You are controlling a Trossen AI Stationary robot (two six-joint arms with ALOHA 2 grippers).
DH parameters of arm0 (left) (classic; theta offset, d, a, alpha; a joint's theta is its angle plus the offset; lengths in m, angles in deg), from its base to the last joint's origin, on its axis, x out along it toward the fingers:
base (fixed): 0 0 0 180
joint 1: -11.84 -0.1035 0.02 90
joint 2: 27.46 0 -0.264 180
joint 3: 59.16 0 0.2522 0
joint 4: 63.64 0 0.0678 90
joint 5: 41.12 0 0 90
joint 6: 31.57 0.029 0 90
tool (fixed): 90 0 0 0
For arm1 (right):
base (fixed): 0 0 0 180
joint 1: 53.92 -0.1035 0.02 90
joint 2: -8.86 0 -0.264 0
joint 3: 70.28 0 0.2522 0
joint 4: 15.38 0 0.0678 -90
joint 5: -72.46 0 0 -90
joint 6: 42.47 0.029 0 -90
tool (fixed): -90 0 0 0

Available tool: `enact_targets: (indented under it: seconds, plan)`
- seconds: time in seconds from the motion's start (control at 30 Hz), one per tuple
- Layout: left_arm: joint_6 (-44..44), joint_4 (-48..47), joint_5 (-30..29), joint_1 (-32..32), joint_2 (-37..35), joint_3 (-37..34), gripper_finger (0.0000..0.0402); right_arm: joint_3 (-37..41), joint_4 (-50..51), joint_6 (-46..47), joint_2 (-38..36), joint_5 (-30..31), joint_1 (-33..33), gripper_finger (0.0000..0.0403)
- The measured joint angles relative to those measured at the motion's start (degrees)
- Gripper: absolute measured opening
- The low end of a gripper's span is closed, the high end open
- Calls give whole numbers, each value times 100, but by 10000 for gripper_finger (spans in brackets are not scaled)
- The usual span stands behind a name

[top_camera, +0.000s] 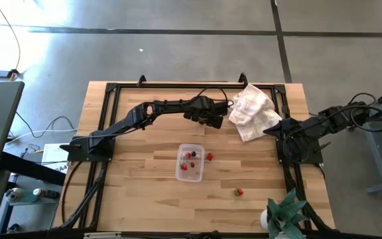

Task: Pick and placing Produce into tupperware
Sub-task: Put the red raspberry into the transparent container

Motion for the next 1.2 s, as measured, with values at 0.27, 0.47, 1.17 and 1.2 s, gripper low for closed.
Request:
enact_targets:
  seconds: [0.27, 0.47, 1.17, 1.2]
  plan:
    - [105, 50, 89, -50, 0, 0, 172, 0, 0, -1, 0, 0, 0, 0]
    - [106, 36, 147, -42, 0, 0, 172, 0, 0, 0, 0, 0, -1, 0]
    - [101, -129, 247, -41, 18, -7, 172, 0, 0, -1, 0, 0, 0, 0]
    - [101, -125, 241, -38, 30, -7, 172, 0, 0, 0, 0, 0, 1, 0]
